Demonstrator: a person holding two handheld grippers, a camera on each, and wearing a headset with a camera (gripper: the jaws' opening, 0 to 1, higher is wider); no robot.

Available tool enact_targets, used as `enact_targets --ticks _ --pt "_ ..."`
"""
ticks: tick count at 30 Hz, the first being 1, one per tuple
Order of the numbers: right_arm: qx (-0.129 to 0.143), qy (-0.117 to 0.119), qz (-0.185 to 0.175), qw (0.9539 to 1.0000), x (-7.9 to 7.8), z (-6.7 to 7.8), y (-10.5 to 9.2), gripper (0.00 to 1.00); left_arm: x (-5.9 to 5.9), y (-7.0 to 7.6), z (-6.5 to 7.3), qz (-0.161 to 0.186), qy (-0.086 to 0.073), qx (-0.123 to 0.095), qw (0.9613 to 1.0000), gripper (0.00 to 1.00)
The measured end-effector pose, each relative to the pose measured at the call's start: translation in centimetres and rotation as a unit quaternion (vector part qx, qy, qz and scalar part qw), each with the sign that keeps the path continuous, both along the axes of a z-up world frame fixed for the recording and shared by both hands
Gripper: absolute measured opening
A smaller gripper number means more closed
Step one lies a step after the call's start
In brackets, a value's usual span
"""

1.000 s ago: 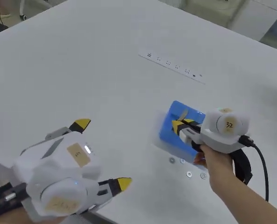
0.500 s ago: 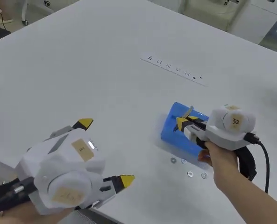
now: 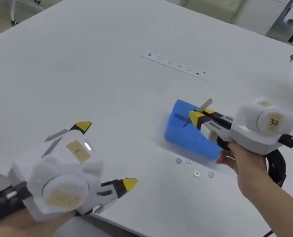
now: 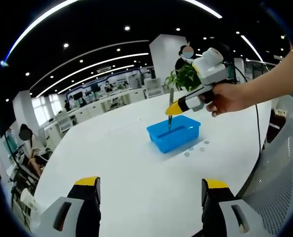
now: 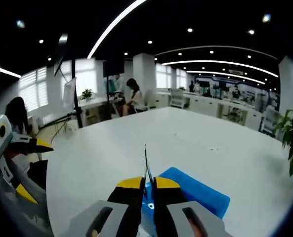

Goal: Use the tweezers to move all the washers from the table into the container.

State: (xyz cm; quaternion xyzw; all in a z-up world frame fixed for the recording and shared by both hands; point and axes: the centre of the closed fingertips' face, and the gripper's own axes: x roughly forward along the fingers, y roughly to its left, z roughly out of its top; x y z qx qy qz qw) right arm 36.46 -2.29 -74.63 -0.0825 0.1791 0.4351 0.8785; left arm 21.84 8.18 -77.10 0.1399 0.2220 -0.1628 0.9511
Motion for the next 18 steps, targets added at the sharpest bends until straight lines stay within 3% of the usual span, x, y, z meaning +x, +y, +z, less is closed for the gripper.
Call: enact_targets --ticks 8,13,18 --pt "0.022 0.006 0.007 0.9997 -2.0 0.5 -0.5 0.03 0.0 0.0 -0.2 -0.001 0.002 0.003 1.0 0.86" --pt "0.014 0.017 0.006 0.9997 -2.4 -0.8 -0.9 0.03 0.0 0.0 -0.3 -0.002 0.004 0.004 1.0 0.85" --pt "-0.004 0.038 0.003 0.9993 -2.8 -3.2 -1.4 0.03 0.0 0.1 -0.2 0.001 0.001 0.003 1.0 0.85"
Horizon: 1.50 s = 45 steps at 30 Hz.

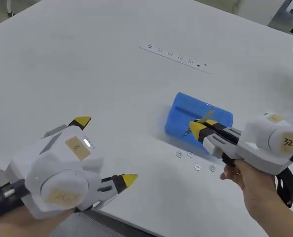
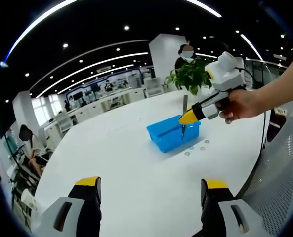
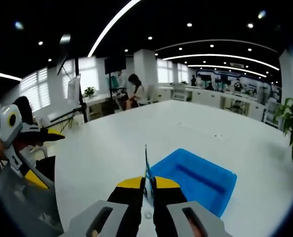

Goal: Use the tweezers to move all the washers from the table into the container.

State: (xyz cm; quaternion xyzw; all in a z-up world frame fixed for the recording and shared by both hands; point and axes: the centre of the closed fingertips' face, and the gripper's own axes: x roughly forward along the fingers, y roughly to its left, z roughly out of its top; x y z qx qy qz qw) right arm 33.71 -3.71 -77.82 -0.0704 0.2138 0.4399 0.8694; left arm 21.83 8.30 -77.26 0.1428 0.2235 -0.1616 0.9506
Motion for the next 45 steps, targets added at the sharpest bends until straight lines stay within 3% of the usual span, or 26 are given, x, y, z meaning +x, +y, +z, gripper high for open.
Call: enact_targets --ticks 8,16,25,38,45 --pt "-0.019 0.029 -0.005 0.9994 0.0 -2.7 -0.6 0.03 -0.1 -0.2 0.2 -0.004 -0.002 -0.009 1.0 0.85" --pt "-0.022 0.042 -0.007 0.9988 -0.1 -3.8 -0.8 0.04 -0.1 -0.1 0.2 0.0 0.001 -0.004 1.0 0.85" --pt "-0.033 0.039 -0.009 0.9986 -0.1 -4.4 -1.1 0.04 -0.1 -0.2 0.0 -0.003 0.004 0.001 1.0 0.84" --pt "-0.021 0.046 -0.019 0.9985 -0.1 -4.7 -1.1 0.04 -0.1 -0.1 -0.1 0.0 0.005 0.003 1.0 0.84" --pt "-0.034 0.033 -0.01 0.9988 -0.4 -4.7 -1.1 0.03 0.0 0.0 0.0 0.001 0.003 0.002 1.0 0.84"
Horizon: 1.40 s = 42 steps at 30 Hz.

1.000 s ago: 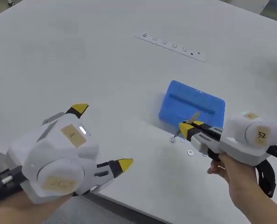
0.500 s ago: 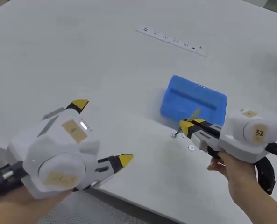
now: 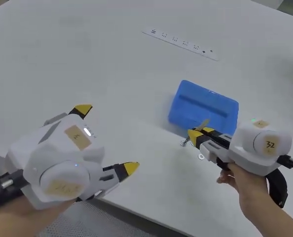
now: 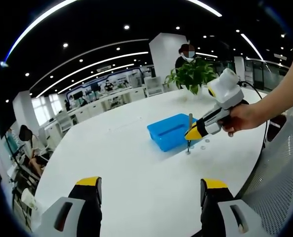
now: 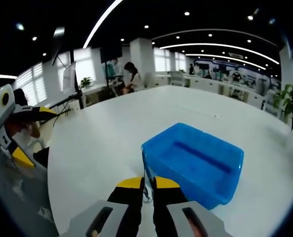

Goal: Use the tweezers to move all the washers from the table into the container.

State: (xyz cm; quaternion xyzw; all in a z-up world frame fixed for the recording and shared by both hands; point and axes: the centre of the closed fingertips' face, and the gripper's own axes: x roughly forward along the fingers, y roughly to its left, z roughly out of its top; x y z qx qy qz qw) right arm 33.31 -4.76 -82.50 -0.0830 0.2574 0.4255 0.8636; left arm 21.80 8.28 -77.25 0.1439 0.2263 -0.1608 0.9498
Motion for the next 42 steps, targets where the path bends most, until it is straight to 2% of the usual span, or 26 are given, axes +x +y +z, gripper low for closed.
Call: enact_targets --ticks 10,15,19,25,32,37,42 --pt "-0.017 0.001 0.006 0.9998 0.2 0.1 0.1 0.02 -0.1 -0.1 -0.2 -0.004 0.005 0.009 0.9999 0.84" --pt "-0.006 -0.001 -0.001 1.0 0.3 1.1 0.0 0.02 -0.1 -0.1 -0.2 -0.005 0.004 0.012 0.9999 0.84" --pt "-0.015 -0.002 0.004 0.9999 0.1 1.2 -0.2 0.02 -0.1 0.0 -0.1 -0.005 0.002 0.013 0.9999 0.84" --pt "-0.004 0.004 0.004 1.0 -0.2 2.2 -0.3 0.02 -0.2 -0.1 -0.2 -0.008 0.003 0.017 0.9998 0.85" --pt "-0.006 -0.01 0.011 0.9999 0.0 3.7 -0.3 0.02 -0.2 -0.1 -0.2 -0.008 0.001 0.018 0.9998 0.85" --pt "-0.013 -0.017 0.015 0.9996 0.2 4.2 -0.3 0.02 -0.2 -0.1 -0.2 -0.01 0.001 0.025 0.9997 0.86" --pt "-0.012 -0.018 0.013 0.9997 0.5 4.6 -0.5 0.02 -0.2 -0.1 -0.2 -0.008 0.0 0.022 0.9997 0.86"
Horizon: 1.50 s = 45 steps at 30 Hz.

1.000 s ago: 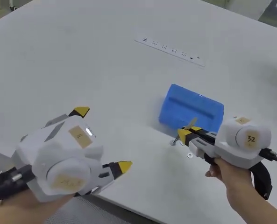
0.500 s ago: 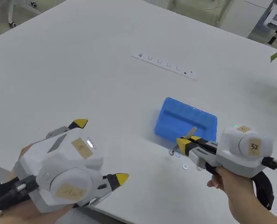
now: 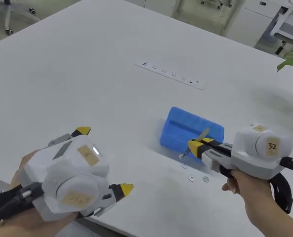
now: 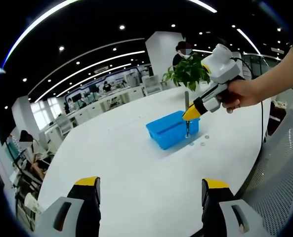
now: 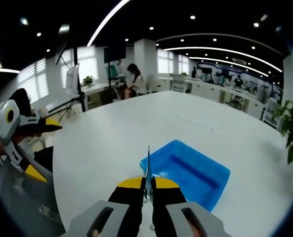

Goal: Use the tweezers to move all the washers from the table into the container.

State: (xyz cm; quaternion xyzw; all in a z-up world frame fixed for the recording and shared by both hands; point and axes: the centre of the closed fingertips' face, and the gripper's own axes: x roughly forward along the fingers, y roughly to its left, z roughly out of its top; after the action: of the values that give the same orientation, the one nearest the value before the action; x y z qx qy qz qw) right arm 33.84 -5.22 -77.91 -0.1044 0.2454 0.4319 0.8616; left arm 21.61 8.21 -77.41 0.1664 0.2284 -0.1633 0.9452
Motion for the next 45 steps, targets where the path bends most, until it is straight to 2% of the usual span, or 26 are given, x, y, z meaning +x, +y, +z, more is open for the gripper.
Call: enact_targets --ticks 18,28,34,37,45 --pt "0.008 -0.009 0.002 0.9999 1.3 2.1 0.5 0.02 0.0 0.0 0.0 0.0 0.0 -0.002 1.0 0.86" --pt "0.008 -0.019 0.002 0.9998 2.7 3.1 0.9 0.02 0.0 0.0 -0.1 -0.002 0.002 -0.002 1.0 0.86" --pt "0.005 -0.02 0.0 0.9998 3.6 2.8 1.2 0.02 -0.1 -0.1 -0.2 -0.003 0.006 -0.001 1.0 0.86" --pt "-0.002 -0.021 -0.002 0.9998 4.6 2.0 1.4 0.02 0.0 -0.1 -0.1 -0.003 0.004 -0.002 1.0 0.86" --pt "-0.017 -0.023 -0.001 0.9996 5.6 0.4 1.8 0.02 -0.1 0.0 -0.4 -0.001 0.009 0.0 1.0 0.85"
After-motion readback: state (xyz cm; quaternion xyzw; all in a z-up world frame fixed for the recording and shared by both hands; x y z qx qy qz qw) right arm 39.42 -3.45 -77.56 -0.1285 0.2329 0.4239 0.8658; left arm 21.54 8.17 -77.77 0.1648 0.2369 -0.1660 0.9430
